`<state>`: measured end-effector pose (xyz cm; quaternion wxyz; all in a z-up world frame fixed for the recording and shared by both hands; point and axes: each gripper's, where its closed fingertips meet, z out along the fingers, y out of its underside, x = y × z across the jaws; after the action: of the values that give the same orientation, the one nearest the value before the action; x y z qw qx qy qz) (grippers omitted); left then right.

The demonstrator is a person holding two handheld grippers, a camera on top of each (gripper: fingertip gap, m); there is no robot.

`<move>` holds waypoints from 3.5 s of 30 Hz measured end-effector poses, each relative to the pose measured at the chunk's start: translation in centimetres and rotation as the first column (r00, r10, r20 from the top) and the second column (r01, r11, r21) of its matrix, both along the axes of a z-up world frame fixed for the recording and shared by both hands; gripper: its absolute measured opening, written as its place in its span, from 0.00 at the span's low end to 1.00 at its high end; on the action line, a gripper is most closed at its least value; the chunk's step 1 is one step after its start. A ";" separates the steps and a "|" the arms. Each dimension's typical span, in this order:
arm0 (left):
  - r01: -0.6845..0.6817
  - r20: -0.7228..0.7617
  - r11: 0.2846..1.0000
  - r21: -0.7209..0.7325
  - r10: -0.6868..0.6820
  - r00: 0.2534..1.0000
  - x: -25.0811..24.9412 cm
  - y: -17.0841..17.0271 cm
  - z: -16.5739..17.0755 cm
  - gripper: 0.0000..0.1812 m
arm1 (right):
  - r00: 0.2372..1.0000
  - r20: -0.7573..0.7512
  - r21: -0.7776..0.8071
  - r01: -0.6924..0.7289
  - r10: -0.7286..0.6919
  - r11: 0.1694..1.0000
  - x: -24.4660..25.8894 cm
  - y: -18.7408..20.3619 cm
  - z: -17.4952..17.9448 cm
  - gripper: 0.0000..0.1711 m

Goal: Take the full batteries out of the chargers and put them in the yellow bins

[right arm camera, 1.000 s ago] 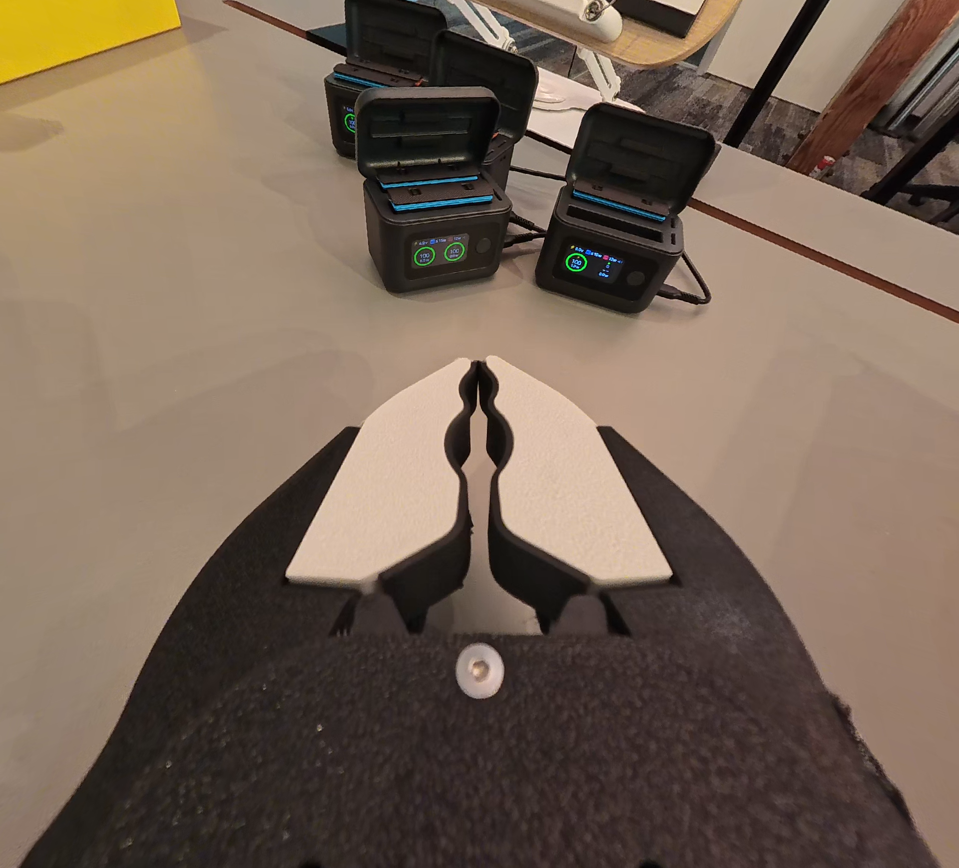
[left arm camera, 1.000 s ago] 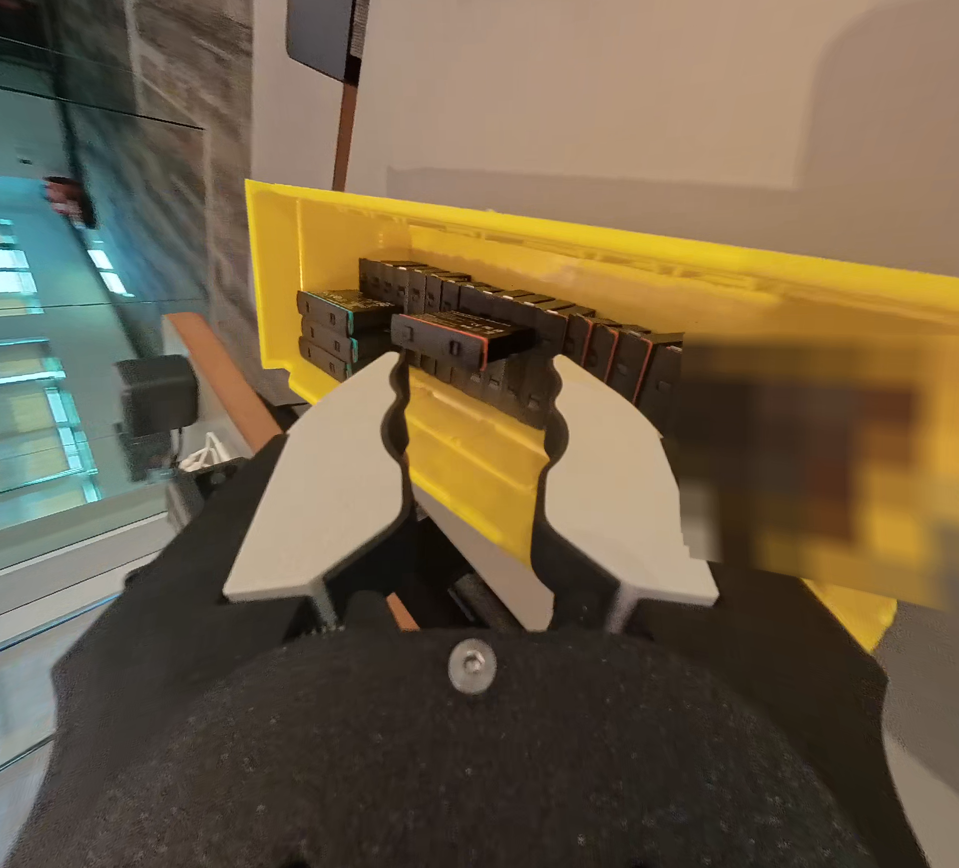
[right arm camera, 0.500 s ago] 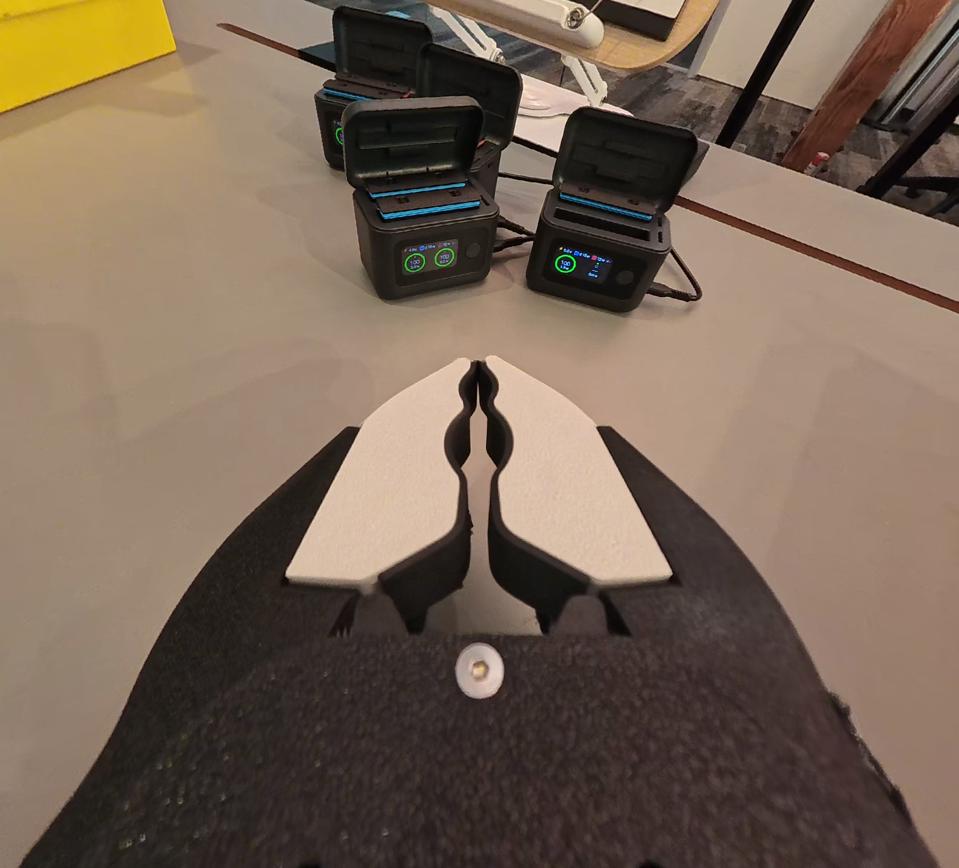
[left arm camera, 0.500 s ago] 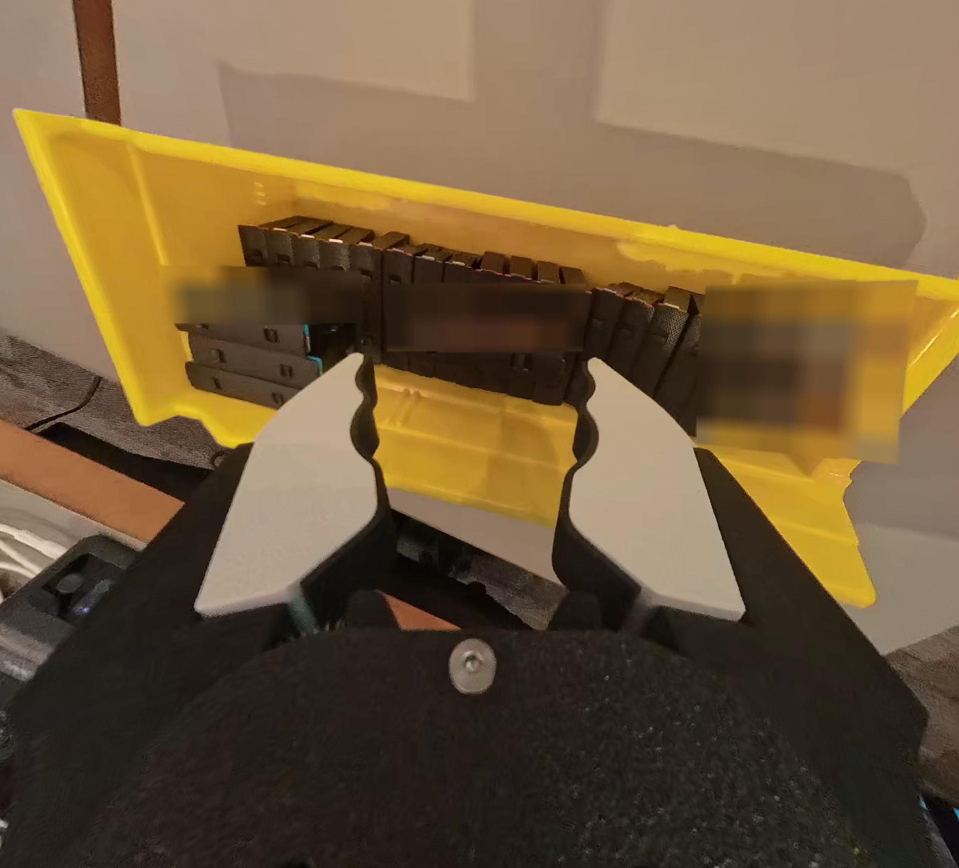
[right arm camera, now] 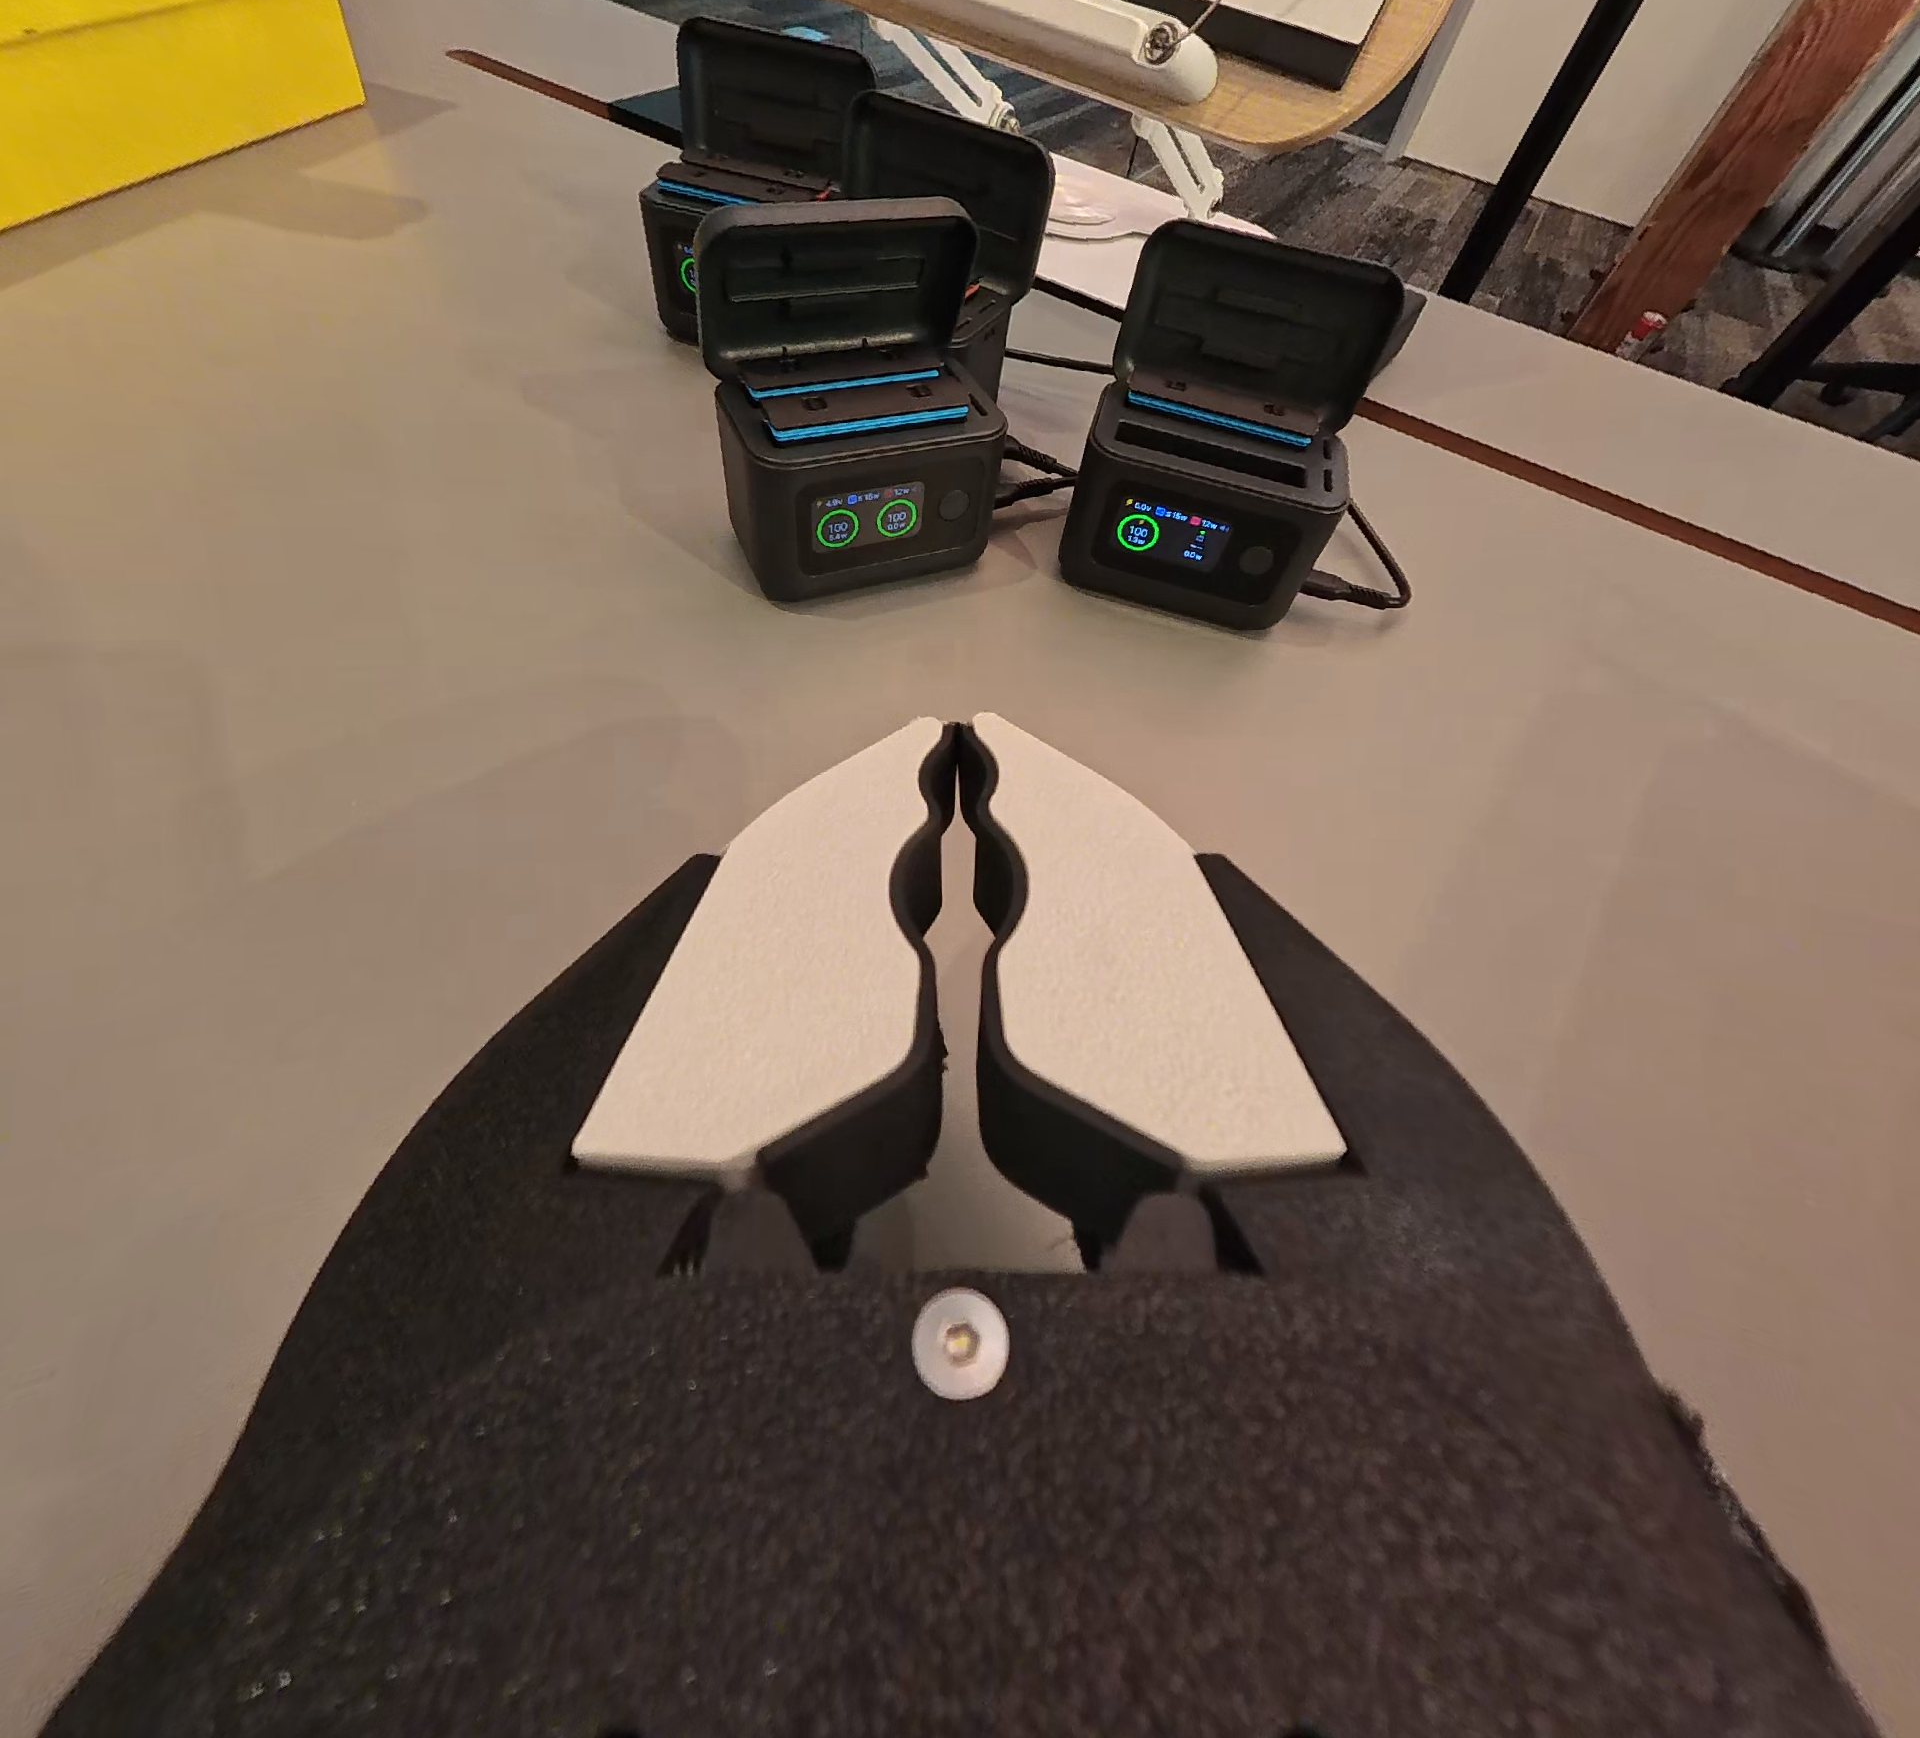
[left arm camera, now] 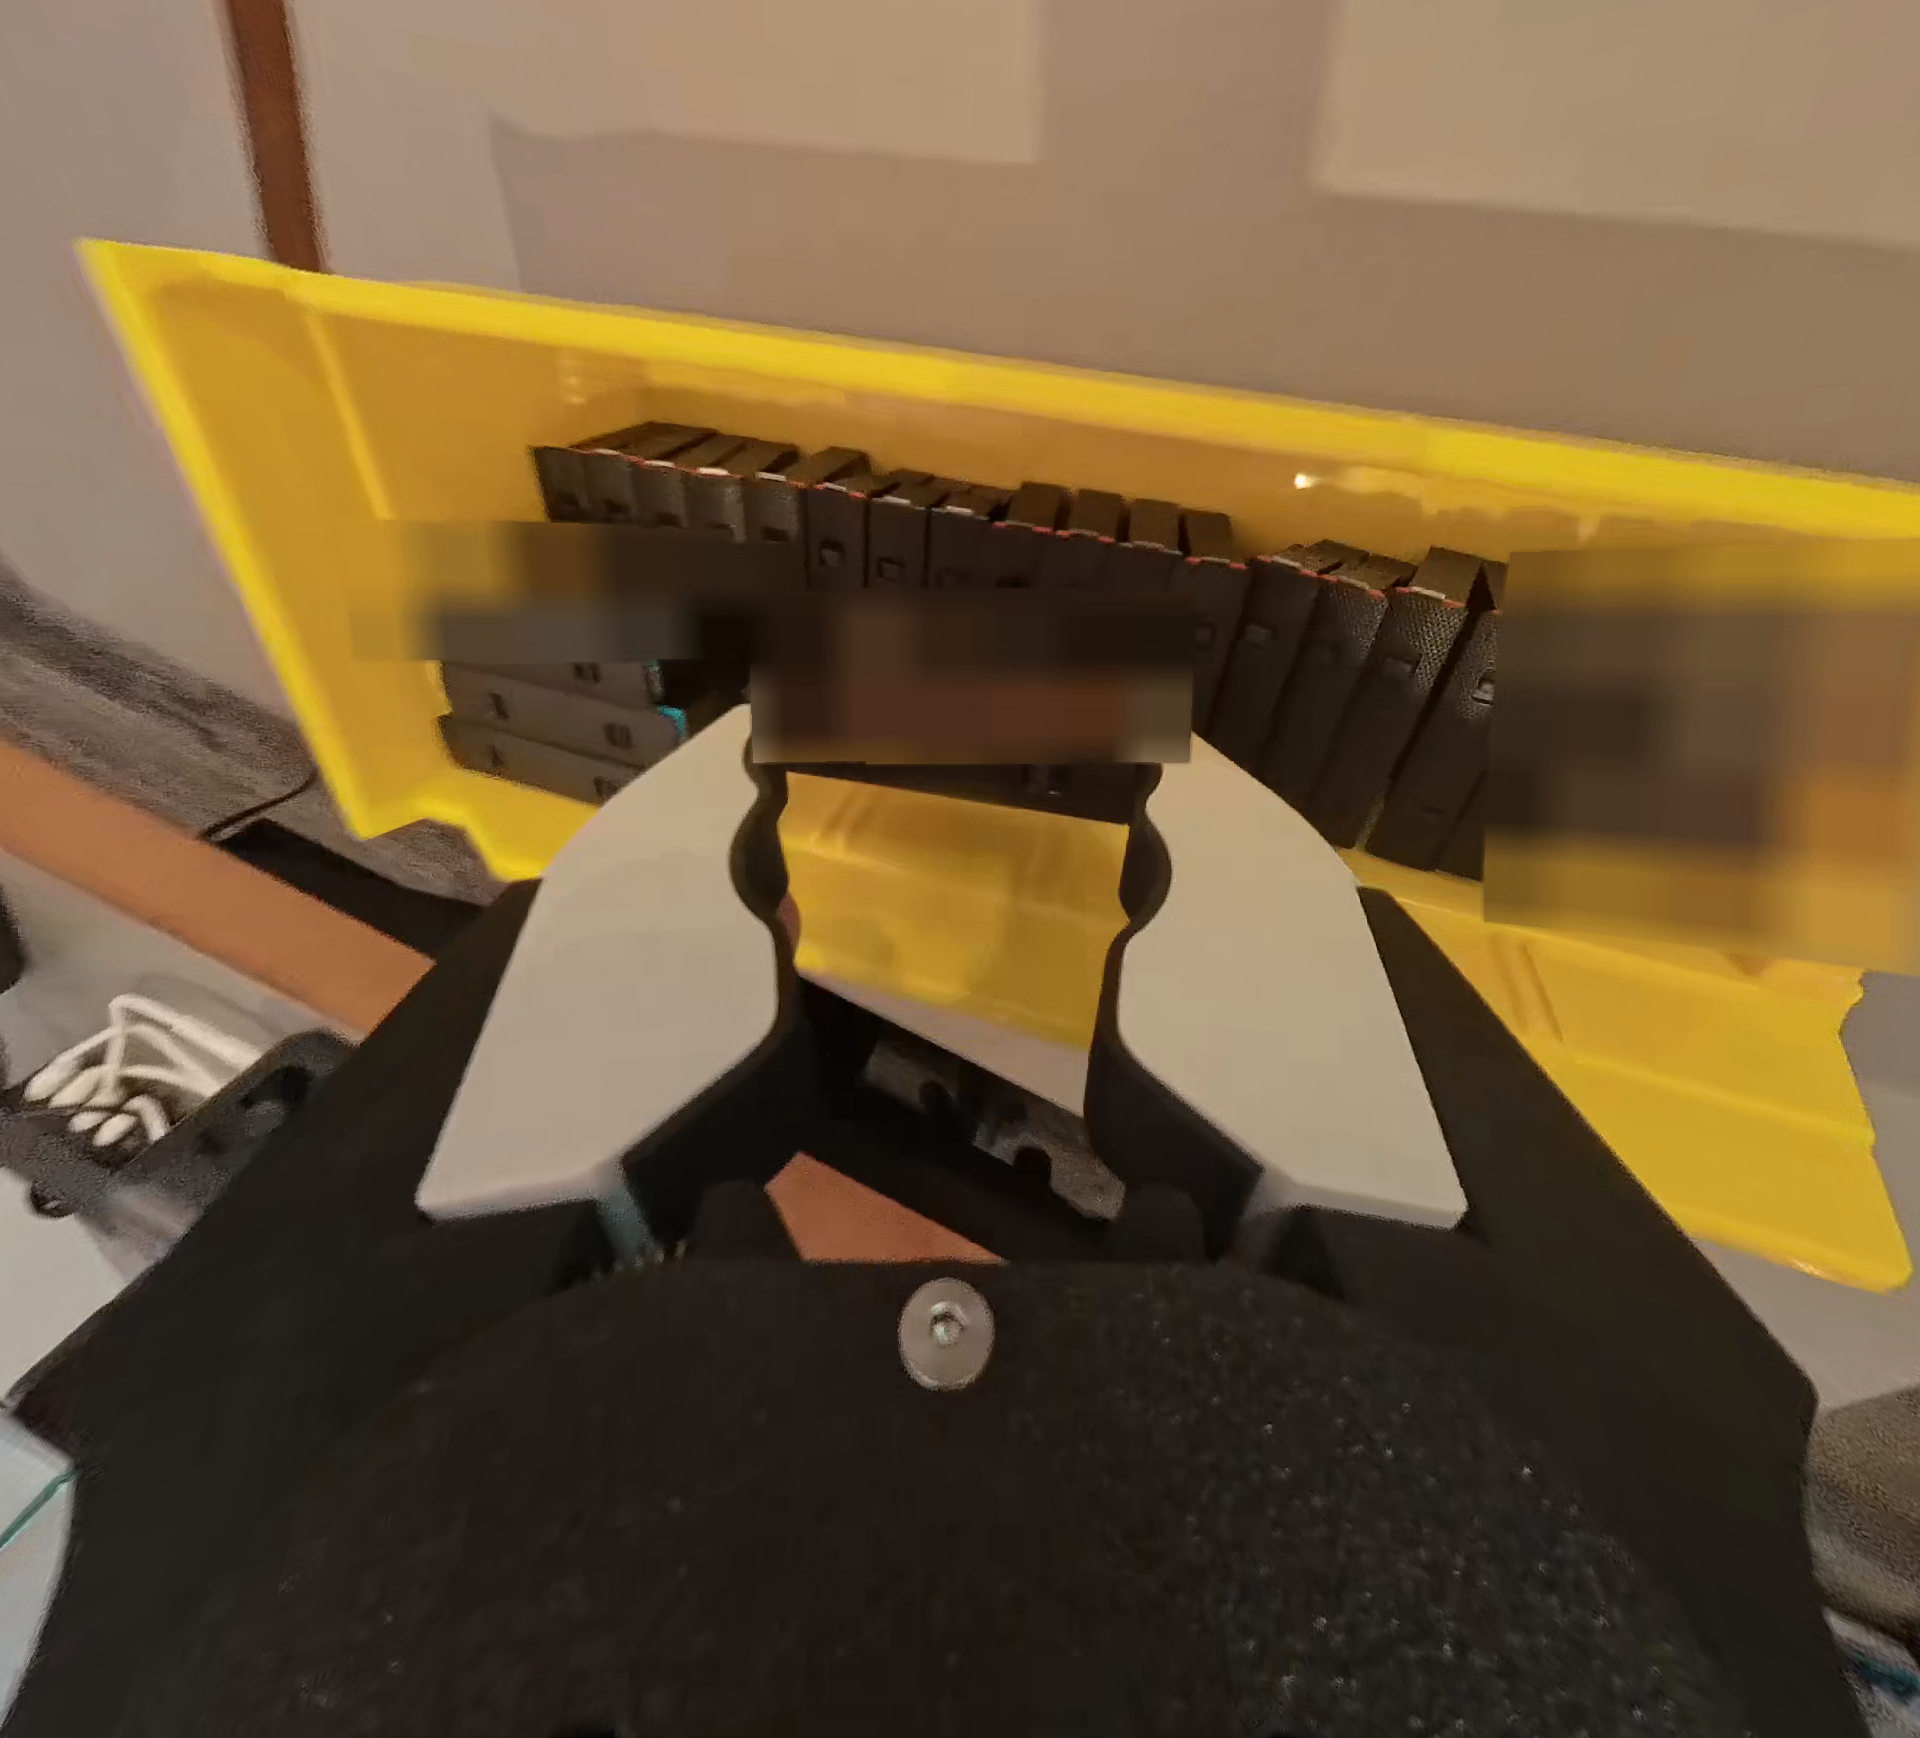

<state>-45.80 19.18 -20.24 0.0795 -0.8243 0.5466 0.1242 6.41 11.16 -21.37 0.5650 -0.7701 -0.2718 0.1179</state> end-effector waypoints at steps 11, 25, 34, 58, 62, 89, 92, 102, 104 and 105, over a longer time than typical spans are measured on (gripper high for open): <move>0.288 0.308 0.917 0.276 -0.368 0.878 14.8 -5.2 9.4 0.34 | 0.999 0.004 0.025 -0.035 0.035 0.999 -0.6 -0.4 0.4 0.00; 0.620 0.653 0.762 0.188 -0.568 0.500 34.2 -15.6 3.8 0.35 | 0.866 0.198 0.254 -0.498 0.459 0.829 -8.2 -7.3 6.1 0.04; 0.644 0.763 0.730 0.228 -0.545 0.347 40.7 -17.9 2.6 0.35 | 0.726 0.554 0.294 -0.629 0.408 0.720 -9.9 -9.0 6.0 0.20; 0.766 0.873 0.638 0.078 -0.415 0.256 42.9 -23.0 1.6 0.35 | 0.369 0.821 0.146 -0.873 0.435 0.465 -12.1 -13.9 3.4 0.23; 0.801 0.853 0.597 0.047 -0.441 0.279 42.8 -23.7 1.6 0.35 | 0.219 0.826 -0.005 -0.919 0.519 0.395 -12.0 -14.9 2.8 0.16; 0.826 0.806 0.564 -0.006 -0.486 0.338 42.7 -25.4 -0.4 0.35 | 0.085 0.662 -0.245 -0.914 0.744 0.323 -11.5 -16.8 1.2 0.08; 0.774 0.812 0.629 0.069 -0.486 0.323 42.7 -24.0 0.5 0.36 | 0.143 0.667 -0.204 -0.909 0.731 0.364 -11.3 -15.9 2.0 0.08; 0.316 0.806 0.868 0.384 -0.482 0.345 41.5 -17.0 3.0 0.34 | 0.474 0.693 -0.009 -0.748 0.543 0.664 -8.4 -10.8 4.9 0.08; 0.194 0.815 0.889 0.414 -0.457 0.356 41.2 -15.6 3.2 0.32 | 0.535 0.683 0.013 -0.689 0.497 0.724 -7.5 -9.7 5.1 0.08; 0.131 0.818 0.894 0.428 -0.445 0.364 41.0 -14.9 3.4 0.31 | 0.563 0.678 0.019 -0.656 0.472 0.754 -7.0 -9.1 5.1 0.08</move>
<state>-4.79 4.32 -16.84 0.5002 -0.6279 0.5296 -0.2740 -0.56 2.08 -16.23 0.4684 -0.5479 -0.6930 -0.0115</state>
